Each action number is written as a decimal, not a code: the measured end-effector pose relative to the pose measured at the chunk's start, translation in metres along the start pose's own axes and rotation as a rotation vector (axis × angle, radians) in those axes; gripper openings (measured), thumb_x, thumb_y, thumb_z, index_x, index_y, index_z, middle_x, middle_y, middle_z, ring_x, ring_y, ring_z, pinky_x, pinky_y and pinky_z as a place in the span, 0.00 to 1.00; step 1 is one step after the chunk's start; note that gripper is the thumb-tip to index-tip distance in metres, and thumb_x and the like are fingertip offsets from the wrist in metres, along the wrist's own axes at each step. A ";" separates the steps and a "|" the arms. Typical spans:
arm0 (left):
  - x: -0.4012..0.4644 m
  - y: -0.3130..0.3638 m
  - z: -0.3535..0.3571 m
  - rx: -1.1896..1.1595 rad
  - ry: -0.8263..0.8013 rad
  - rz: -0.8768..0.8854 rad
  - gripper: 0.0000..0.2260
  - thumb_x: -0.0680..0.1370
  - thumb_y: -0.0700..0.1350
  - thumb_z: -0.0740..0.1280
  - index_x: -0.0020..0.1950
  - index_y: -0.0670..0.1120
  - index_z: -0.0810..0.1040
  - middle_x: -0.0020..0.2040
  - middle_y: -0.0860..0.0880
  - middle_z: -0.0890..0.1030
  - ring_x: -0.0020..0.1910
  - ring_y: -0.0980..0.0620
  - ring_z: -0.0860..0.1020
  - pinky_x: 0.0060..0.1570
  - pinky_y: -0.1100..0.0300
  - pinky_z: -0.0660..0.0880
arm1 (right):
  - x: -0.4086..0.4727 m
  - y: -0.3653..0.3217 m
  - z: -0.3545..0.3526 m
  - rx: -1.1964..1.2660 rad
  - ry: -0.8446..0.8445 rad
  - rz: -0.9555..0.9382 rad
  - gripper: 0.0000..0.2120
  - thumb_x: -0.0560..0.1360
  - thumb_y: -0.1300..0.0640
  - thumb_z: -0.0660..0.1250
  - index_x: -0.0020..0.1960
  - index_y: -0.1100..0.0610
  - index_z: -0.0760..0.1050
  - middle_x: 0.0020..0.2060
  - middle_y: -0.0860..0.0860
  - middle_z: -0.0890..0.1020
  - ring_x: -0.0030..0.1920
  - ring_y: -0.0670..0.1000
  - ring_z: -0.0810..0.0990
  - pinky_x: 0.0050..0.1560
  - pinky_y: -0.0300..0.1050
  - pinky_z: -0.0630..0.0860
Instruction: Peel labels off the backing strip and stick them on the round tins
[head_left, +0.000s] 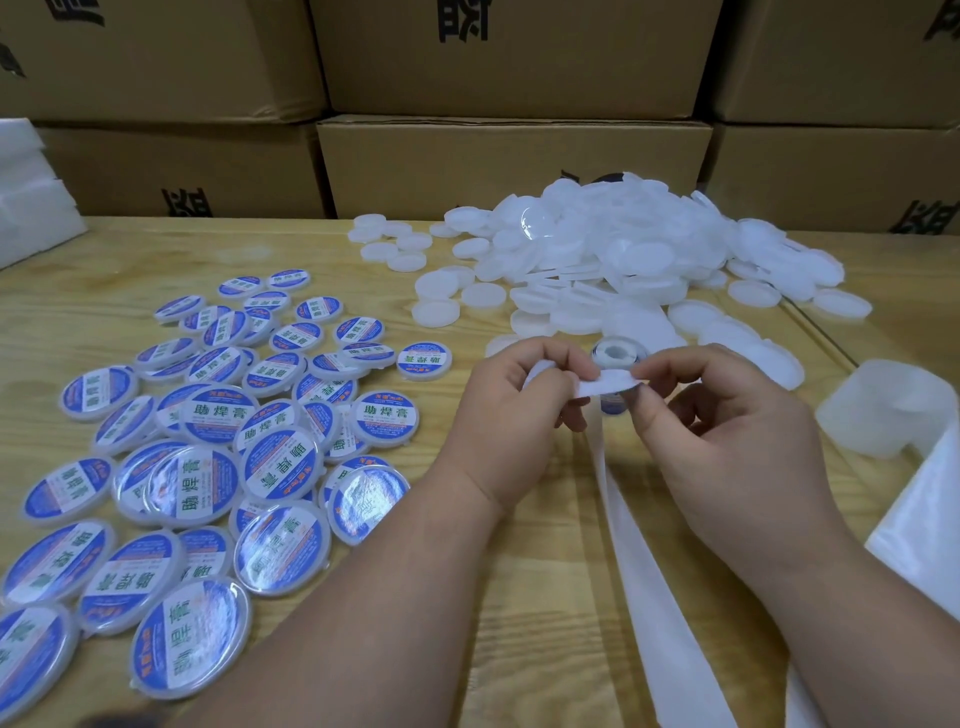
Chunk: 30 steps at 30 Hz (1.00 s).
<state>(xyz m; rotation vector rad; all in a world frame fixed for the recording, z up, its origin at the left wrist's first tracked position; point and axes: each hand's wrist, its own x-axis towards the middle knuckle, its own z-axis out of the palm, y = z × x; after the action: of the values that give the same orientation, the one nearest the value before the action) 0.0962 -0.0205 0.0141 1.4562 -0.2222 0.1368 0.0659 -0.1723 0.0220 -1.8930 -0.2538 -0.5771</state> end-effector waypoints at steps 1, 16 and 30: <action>0.000 0.000 0.000 -0.020 -0.004 0.000 0.10 0.69 0.41 0.62 0.35 0.51 0.81 0.32 0.51 0.77 0.32 0.50 0.74 0.41 0.55 0.69 | 0.000 0.000 0.000 -0.007 0.010 -0.007 0.11 0.74 0.61 0.74 0.43 0.44 0.81 0.40 0.46 0.81 0.32 0.46 0.76 0.34 0.28 0.68; 0.006 -0.004 0.004 -0.405 0.083 -0.164 0.09 0.83 0.50 0.59 0.58 0.47 0.73 0.45 0.48 0.87 0.39 0.47 0.84 0.28 0.60 0.74 | 0.003 0.003 0.003 0.269 0.074 0.145 0.07 0.79 0.60 0.70 0.43 0.51 0.81 0.25 0.39 0.78 0.26 0.40 0.75 0.30 0.30 0.70; 0.000 0.002 0.004 -0.350 0.011 -0.148 0.14 0.77 0.52 0.55 0.46 0.51 0.79 0.45 0.34 0.82 0.25 0.48 0.71 0.21 0.68 0.62 | 0.004 0.010 0.011 0.617 -0.267 0.503 0.07 0.74 0.55 0.72 0.39 0.52 0.85 0.24 0.48 0.64 0.24 0.48 0.62 0.26 0.42 0.63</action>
<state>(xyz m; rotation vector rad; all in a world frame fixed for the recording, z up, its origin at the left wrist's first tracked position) 0.0960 -0.0242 0.0161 1.1180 -0.1211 -0.0145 0.0767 -0.1662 0.0124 -1.3463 -0.0998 0.0989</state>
